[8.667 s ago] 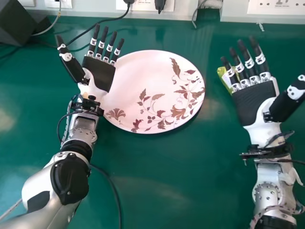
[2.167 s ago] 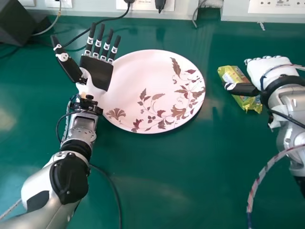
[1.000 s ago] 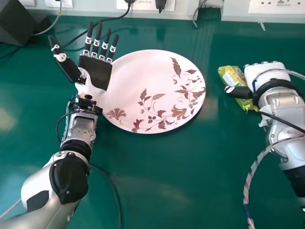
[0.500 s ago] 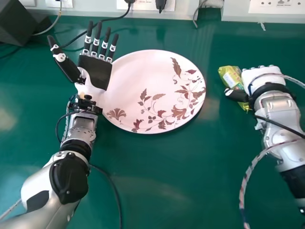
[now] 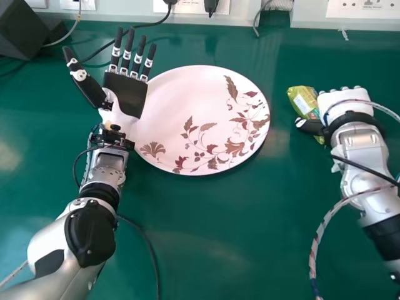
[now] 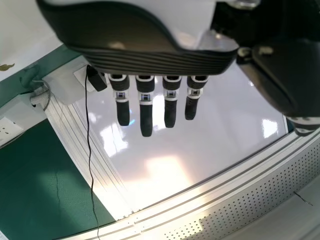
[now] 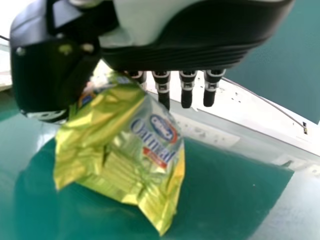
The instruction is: Pick up biscuit and place it in the plate
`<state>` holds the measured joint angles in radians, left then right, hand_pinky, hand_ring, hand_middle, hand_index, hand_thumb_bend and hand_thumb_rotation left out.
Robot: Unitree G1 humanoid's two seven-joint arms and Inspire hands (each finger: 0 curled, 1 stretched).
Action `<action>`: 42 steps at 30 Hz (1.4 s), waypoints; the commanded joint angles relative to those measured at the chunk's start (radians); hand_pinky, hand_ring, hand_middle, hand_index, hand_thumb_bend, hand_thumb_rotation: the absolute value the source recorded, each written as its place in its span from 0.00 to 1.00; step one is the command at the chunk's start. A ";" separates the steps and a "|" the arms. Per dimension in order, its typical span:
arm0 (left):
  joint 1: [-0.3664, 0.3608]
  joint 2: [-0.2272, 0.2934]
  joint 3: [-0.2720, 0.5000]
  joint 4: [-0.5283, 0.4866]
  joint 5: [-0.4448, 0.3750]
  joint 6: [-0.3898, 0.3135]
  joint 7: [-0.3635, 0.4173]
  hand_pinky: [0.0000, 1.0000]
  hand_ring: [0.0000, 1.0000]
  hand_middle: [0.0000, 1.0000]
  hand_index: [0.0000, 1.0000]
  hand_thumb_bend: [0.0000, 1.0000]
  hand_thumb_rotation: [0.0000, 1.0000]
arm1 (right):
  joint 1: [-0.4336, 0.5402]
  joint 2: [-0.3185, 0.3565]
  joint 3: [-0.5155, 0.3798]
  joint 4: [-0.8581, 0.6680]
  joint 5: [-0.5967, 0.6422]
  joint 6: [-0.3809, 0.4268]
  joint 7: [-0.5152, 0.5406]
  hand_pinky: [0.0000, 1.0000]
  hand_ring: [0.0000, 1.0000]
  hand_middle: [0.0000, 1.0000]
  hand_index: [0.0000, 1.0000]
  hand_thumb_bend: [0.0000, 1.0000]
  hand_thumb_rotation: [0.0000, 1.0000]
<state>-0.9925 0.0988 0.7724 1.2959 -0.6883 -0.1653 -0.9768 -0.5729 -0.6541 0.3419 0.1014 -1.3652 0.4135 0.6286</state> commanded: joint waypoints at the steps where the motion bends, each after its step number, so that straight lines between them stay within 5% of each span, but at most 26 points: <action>1: 0.035 -0.007 0.011 0.012 -0.011 0.010 -0.006 0.80 0.80 0.92 0.96 1.00 0.57 | 0.038 -0.005 0.011 0.010 0.015 -0.013 0.011 1.00 1.00 1.00 1.00 0.65 0.81; 19: 0.034 -0.007 0.012 0.011 -0.011 0.015 -0.003 0.81 0.81 0.92 0.97 1.00 0.63 | 0.045 -0.019 0.016 -0.011 0.039 -0.039 0.049 1.00 1.00 1.00 1.00 0.64 0.79; 22: 0.035 -0.007 0.012 0.011 -0.011 0.011 -0.003 0.80 0.81 0.91 0.97 1.00 0.63 | 0.046 -0.018 0.020 -0.004 0.036 -0.041 0.042 1.00 1.00 1.00 1.00 0.74 0.81; 25: 0.038 -0.009 0.009 0.010 -0.008 -0.002 -0.017 0.81 0.81 0.92 0.97 1.00 0.63 | 0.048 -0.010 0.016 -0.001 0.043 -0.035 0.041 1.00 1.00 1.00 1.00 0.90 0.95; 29: 0.041 -0.011 0.005 0.009 -0.003 -0.016 -0.023 0.81 0.81 0.92 0.96 1.00 0.63 | 0.052 -0.013 0.016 -0.003 0.047 -0.039 0.036 1.00 1.00 1.00 1.00 0.99 1.00; 33: 0.040 -0.007 0.007 0.011 -0.006 -0.007 -0.028 0.80 0.81 0.91 0.96 1.00 0.64 | 0.052 -0.015 0.017 -0.005 0.047 -0.040 0.040 1.00 1.00 1.00 1.00 0.99 1.00; 39: 0.036 -0.007 0.008 0.012 -0.007 0.000 -0.018 0.81 0.81 0.92 0.97 1.00 0.64 | 0.052 -0.020 0.014 -0.011 0.052 -0.043 0.045 1.00 1.00 1.00 1.00 0.84 0.94; 42: 0.037 -0.010 0.011 0.010 -0.011 0.001 -0.029 0.82 0.81 0.92 0.97 1.00 0.63 | 0.056 -0.024 0.009 -0.018 0.063 -0.046 0.047 1.00 1.00 1.00 1.00 0.87 0.97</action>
<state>-0.9919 0.0972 0.7724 1.2961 -0.6883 -0.1716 -0.9963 -0.5647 -0.6754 0.3387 0.0862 -1.3273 0.3892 0.6419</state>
